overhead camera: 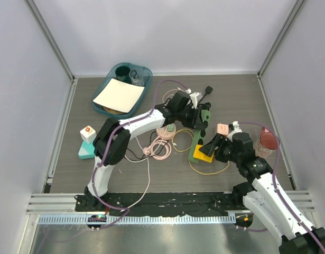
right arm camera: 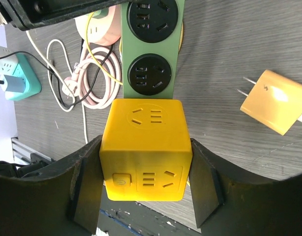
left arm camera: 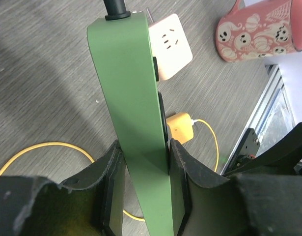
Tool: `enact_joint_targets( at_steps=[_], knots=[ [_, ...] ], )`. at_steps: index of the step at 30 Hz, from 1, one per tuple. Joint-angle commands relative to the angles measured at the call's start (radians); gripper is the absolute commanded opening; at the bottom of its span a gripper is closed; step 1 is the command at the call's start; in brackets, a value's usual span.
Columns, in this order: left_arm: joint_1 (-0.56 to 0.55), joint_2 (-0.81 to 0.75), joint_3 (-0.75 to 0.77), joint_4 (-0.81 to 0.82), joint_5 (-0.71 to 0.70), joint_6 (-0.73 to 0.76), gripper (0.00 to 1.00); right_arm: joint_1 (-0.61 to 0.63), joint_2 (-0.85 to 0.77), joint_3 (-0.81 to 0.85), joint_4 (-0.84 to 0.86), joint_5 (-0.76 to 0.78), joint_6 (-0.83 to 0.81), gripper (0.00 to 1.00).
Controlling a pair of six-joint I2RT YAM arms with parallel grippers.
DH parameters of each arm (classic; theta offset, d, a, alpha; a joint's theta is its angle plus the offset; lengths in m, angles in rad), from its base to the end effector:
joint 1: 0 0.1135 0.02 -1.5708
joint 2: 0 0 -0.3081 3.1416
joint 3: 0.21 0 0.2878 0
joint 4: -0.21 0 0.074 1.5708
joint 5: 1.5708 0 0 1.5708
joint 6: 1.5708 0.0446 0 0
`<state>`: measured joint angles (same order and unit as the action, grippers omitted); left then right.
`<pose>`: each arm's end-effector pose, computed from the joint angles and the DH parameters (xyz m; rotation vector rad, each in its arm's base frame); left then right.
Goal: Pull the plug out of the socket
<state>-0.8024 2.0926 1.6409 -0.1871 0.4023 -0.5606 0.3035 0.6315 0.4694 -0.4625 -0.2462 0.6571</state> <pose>0.3665 -0.4043 0.2431 0.5358 2.3616 -1.1447 0.1436 0.0564 0.2406 0.2598 2.2776 0.7921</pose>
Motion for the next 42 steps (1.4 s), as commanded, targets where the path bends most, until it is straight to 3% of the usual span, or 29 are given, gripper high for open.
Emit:
enact_joint_targets(
  at_steps=[1,6,12,18,25,28,32,35,38,42],
  knots=[
    [0.039,0.026,-0.016,-0.066,-0.057,0.215,0.0,-0.007,-0.075,0.026,0.131,0.007,0.055,0.01],
    [0.039,0.012,-0.047,-0.063,-0.042,0.261,0.0,-0.007,0.054,0.207,-0.045,0.152,-0.057,0.01],
    [0.045,0.041,0.003,-0.088,-0.027,0.225,0.0,-0.007,0.091,0.268,-0.087,0.134,-0.083,0.01],
    [0.045,0.069,0.059,-0.023,0.053,0.072,0.0,-0.009,0.132,0.31,-0.079,0.319,-0.079,0.01],
    [0.045,0.112,0.066,0.1,0.11,-0.108,0.04,-0.073,0.307,0.42,-0.045,0.512,-0.103,0.01],
    [0.045,0.119,0.069,0.104,0.102,-0.114,0.18,-0.18,0.365,0.454,0.002,0.474,-0.111,0.01],
    [0.048,0.11,0.079,0.08,0.099,-0.094,0.54,-0.331,0.511,0.459,0.129,0.274,-0.103,0.02],
    [0.049,0.07,0.083,0.049,0.086,-0.071,0.69,-0.381,0.597,0.472,0.228,0.185,-0.093,0.03],
    [0.052,0.024,0.114,-0.027,0.038,-0.021,0.78,-0.414,0.744,0.532,0.262,0.133,-0.079,0.03],
    [0.058,-0.043,0.148,-0.147,-0.055,0.06,0.83,-0.446,0.879,0.626,0.277,0.116,-0.09,0.03]
  ],
)
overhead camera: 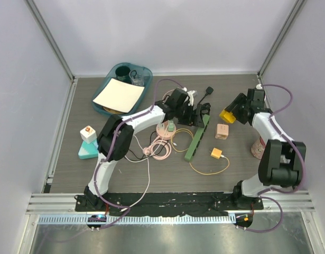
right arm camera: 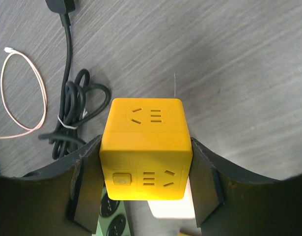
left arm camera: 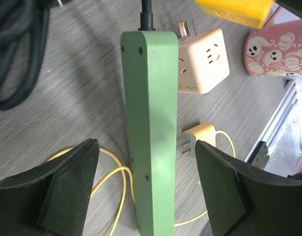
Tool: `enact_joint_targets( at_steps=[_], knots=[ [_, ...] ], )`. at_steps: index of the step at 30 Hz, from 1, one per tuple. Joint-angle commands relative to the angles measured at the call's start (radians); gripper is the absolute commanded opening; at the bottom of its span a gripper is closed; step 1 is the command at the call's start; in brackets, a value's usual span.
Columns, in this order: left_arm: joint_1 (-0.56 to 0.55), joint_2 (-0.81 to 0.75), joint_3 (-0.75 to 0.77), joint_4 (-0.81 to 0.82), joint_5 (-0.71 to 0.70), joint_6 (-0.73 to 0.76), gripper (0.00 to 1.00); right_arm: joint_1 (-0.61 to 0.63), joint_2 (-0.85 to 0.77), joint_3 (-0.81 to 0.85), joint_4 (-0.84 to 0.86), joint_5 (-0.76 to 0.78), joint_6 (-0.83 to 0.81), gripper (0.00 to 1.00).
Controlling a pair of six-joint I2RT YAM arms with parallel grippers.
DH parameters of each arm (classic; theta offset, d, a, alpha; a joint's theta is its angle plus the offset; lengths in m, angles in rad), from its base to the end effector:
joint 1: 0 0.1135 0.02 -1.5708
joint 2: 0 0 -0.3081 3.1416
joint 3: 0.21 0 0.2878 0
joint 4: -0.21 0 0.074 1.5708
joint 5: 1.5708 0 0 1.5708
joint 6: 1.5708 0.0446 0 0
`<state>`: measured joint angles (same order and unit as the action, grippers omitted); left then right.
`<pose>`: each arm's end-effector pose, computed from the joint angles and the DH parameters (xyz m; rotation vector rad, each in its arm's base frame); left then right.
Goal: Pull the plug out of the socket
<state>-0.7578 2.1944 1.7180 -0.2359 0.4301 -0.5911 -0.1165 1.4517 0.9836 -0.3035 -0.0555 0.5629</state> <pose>0.3971 -0.4013 0.2130 0.4550 2.4587 -1.1356 0.3446 -0.0378 0.2633 0.7598 2.2330 0.2843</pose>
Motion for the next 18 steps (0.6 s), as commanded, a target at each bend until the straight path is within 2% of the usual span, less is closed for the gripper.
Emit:
enact_joint_targets(
  at_steps=[1,3,7,11,15,16,18],
  knots=[
    [0.015,-0.177,0.071,-0.139,-0.103,0.106,0.84,-0.034,0.105,0.124,0.119,-0.084,0.003,0.03],
    [0.015,-0.206,0.063,-0.18,-0.161,0.148,0.9,-0.052,0.145,0.157,0.129,-0.113,-0.003,0.04],
    [0.015,-0.306,0.023,-0.273,-0.281,0.197,0.92,-0.08,0.243,0.201,0.127,-0.158,-0.018,0.11],
    [0.021,-0.434,-0.041,-0.321,-0.407,0.215,0.93,-0.087,0.275,0.198,0.122,-0.158,-0.027,0.29],
    [0.038,-0.49,-0.087,-0.429,-0.607,0.179,0.93,-0.087,0.269,0.205,0.08,-0.144,-0.038,0.48],
    [0.047,-0.496,-0.09,-0.454,-0.629,0.165,0.93,-0.087,0.268,0.213,0.063,-0.135,-0.044,0.55],
    [0.089,-0.512,-0.119,-0.494,-0.631,0.134,0.9,-0.087,0.256,0.246,-0.006,-0.115,-0.057,0.61]
  ],
)
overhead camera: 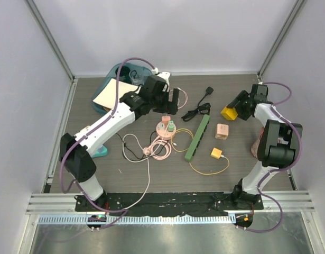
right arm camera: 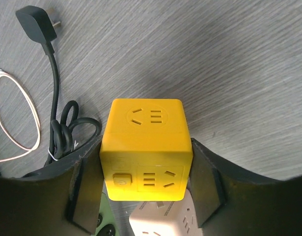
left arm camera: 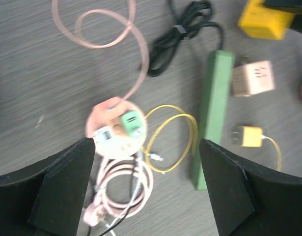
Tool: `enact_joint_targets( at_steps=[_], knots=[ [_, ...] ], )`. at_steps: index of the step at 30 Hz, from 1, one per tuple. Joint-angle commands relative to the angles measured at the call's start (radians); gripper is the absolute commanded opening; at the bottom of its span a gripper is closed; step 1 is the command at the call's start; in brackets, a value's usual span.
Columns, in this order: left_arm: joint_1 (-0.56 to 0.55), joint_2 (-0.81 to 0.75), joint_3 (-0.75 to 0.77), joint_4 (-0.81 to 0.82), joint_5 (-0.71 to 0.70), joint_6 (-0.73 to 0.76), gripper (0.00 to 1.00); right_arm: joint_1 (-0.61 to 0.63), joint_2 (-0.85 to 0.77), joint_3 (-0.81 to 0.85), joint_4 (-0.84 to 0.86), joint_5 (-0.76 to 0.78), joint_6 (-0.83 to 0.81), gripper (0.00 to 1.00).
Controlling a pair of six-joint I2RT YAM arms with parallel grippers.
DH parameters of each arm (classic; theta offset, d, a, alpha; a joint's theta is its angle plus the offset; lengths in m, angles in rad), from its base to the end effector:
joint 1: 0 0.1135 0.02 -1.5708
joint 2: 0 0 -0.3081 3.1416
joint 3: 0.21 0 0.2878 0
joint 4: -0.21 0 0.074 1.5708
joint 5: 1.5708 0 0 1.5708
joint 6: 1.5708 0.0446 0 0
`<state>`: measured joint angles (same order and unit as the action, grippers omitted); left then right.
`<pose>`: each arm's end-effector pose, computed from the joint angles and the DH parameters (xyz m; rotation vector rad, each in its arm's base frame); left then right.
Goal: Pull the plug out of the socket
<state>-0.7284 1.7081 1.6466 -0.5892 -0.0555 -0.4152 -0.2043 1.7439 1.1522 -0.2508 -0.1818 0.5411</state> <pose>0.3308 -0.2918 0.3895 0.3246 2.2570 -0.5582 0.4115 -0.0770 0.2218 0.8054 2.2915 0.3732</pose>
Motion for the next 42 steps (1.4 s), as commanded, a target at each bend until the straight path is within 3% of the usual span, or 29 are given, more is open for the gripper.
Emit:
enact_joint_targets(
  at_steps=[1,6,7,9,11,15,17,20,26,32,42],
  knots=[
    [0.078,-0.031,-0.063,-0.146,-0.117,-0.069,0.89,0.0,-0.044,0.087,-0.083,0.048,-0.049,0.7],
    [0.207,-0.076,-0.195,-0.109,-0.058,-0.12,0.86,0.002,-0.124,0.165,-0.232,0.127,-0.082,0.84],
    [0.221,-0.082,-0.214,-0.095,-0.05,-0.131,0.86,0.002,-0.135,0.168,-0.243,0.131,-0.087,0.94],
    [0.244,-0.091,-0.266,-0.046,-0.027,-0.132,0.85,0.011,-0.164,0.181,-0.278,0.14,-0.099,0.96],
    [0.25,-0.079,-0.284,-0.028,-0.004,-0.14,0.84,0.035,-0.191,0.164,-0.257,0.113,-0.107,0.92],
    [0.254,-0.027,-0.274,-0.017,0.109,-0.161,0.81,0.204,-0.247,0.127,-0.179,0.082,-0.084,0.87],
    [0.273,0.002,-0.274,-0.015,0.144,-0.174,0.79,0.354,-0.25,0.116,-0.131,0.091,-0.066,0.85],
    [0.302,-0.004,-0.278,-0.009,0.157,-0.183,0.78,0.488,-0.219,0.136,-0.11,0.131,-0.032,0.79],
    [0.331,-0.002,-0.294,0.012,0.19,-0.198,0.78,0.702,-0.121,0.244,-0.157,0.255,-0.03,0.75],
    [0.351,0.013,-0.297,0.017,0.21,-0.208,0.79,0.809,-0.014,0.326,-0.255,0.402,-0.038,0.73],
    [0.368,0.018,-0.304,0.022,0.241,-0.223,0.79,0.893,0.069,0.339,-0.263,0.419,-0.033,0.68]
  ],
)
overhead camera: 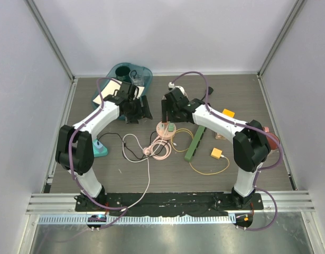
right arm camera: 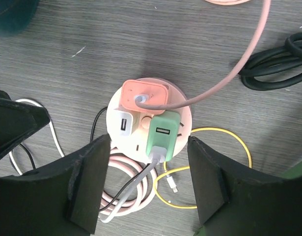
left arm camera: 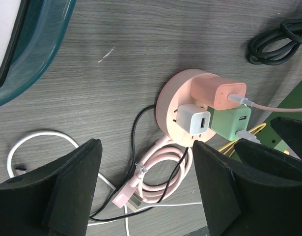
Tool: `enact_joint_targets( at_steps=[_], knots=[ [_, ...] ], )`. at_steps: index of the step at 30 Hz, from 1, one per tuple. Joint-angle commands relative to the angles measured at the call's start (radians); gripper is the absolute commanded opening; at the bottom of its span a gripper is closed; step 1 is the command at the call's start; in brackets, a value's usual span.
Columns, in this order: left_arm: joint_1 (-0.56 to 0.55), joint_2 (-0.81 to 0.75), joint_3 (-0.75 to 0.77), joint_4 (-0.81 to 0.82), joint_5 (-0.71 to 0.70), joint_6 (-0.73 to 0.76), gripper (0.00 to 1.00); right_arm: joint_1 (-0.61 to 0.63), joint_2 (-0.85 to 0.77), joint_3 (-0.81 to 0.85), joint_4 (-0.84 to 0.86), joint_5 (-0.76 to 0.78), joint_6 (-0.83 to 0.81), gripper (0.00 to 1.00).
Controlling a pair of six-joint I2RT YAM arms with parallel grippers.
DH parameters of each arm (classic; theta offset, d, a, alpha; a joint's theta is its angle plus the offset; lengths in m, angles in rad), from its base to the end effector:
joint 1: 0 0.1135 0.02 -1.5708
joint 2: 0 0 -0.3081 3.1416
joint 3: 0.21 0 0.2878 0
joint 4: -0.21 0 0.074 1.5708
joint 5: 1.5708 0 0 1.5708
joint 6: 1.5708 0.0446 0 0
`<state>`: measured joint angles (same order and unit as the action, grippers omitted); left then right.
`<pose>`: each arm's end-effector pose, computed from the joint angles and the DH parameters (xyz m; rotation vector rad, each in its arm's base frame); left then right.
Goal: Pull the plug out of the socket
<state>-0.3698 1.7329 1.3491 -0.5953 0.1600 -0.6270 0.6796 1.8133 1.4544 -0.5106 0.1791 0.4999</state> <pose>0.3881 -0.1581 0.2698 -0.2745 2.6254 -0.5703 0.3586 0.2796 0.2798 -0.1394 2.4426 0.3149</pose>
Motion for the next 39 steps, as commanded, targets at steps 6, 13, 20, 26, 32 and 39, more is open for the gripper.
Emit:
enact_joint_targets(
  at_steps=[6,13,20,26,32,39],
  knots=[
    [0.008,0.001,-0.008,0.031,0.042,-0.017,0.79,0.018,0.043,0.023,-0.005,0.089,0.008,0.55],
    [0.009,-0.003,-0.021,0.046,0.068,-0.016,0.77,0.026,0.083,0.034,0.0,0.086,0.014,0.46],
    [0.008,0.02,-0.039,0.095,0.176,-0.023,0.7,0.032,0.092,0.026,0.0,0.097,0.023,0.37],
    [0.006,0.051,-0.068,0.176,0.274,-0.039,0.61,0.041,0.057,-0.008,0.037,0.074,0.031,0.05],
    [0.005,0.102,-0.057,0.176,0.297,-0.036,0.54,0.049,0.049,-0.009,0.046,0.063,0.049,0.01],
    [0.005,0.139,-0.054,0.199,0.325,-0.034,0.51,0.057,0.038,-0.031,0.072,0.028,0.061,0.01]
  ],
)
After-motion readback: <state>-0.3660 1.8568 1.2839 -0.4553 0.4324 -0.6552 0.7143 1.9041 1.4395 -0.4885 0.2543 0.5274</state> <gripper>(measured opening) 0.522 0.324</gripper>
